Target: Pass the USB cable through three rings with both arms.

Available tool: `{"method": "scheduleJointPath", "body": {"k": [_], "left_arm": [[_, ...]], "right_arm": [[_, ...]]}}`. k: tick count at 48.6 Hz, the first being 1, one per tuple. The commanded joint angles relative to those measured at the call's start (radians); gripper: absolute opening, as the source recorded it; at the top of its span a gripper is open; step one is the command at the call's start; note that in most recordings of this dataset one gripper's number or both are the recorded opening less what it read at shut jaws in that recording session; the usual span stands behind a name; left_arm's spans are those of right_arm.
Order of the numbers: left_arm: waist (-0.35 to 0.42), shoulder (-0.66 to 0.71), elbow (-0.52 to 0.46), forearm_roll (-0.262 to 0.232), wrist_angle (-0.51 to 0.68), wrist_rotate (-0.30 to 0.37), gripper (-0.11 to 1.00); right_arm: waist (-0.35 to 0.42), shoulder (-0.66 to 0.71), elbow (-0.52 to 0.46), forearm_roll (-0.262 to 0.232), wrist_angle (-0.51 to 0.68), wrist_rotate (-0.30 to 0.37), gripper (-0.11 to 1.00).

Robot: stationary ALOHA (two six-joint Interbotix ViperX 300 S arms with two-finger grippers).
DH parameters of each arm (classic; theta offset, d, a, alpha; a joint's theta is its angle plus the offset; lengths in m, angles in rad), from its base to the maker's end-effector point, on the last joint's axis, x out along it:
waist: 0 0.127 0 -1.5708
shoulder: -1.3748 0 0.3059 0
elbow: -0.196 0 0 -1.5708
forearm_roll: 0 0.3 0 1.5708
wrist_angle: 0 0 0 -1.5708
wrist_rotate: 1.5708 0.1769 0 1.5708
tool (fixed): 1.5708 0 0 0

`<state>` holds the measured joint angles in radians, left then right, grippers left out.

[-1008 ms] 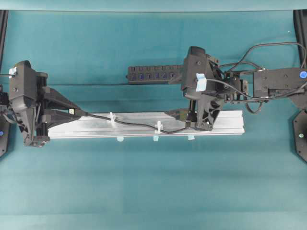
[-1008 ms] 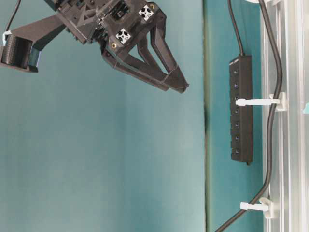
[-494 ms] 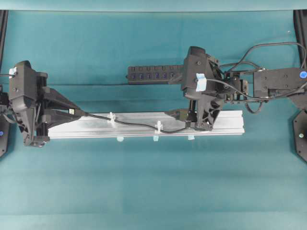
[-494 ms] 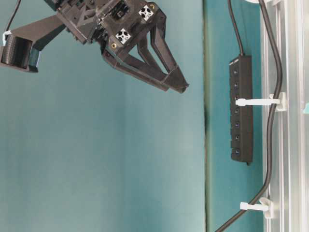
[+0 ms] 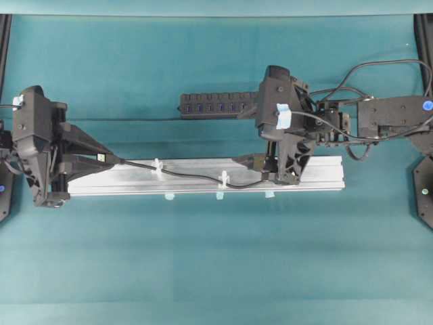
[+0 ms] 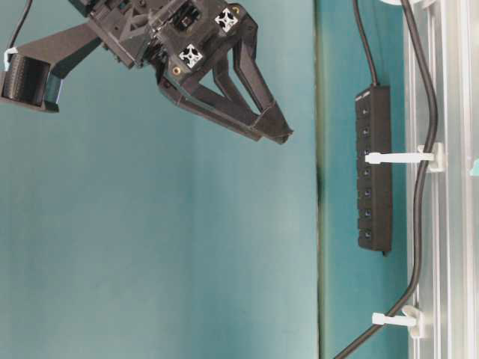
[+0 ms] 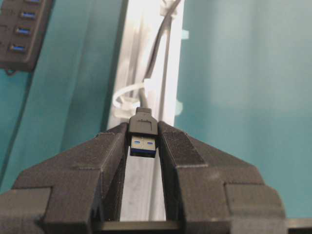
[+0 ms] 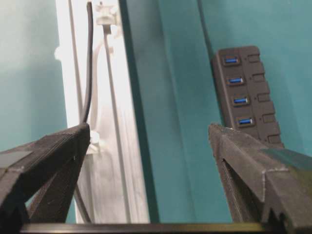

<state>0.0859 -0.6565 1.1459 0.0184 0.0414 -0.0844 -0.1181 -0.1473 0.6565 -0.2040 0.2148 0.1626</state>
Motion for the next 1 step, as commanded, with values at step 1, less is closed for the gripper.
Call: {"method": "scheduleJointPath", "body": {"k": [1], "left_arm": [[-0.002, 0.000, -0.015, 0.002, -0.005, -0.002, 0.24]], "right_arm": [[0.000, -0.014, -0.006, 0.002, -0.006, 0.009, 0.69]]}}
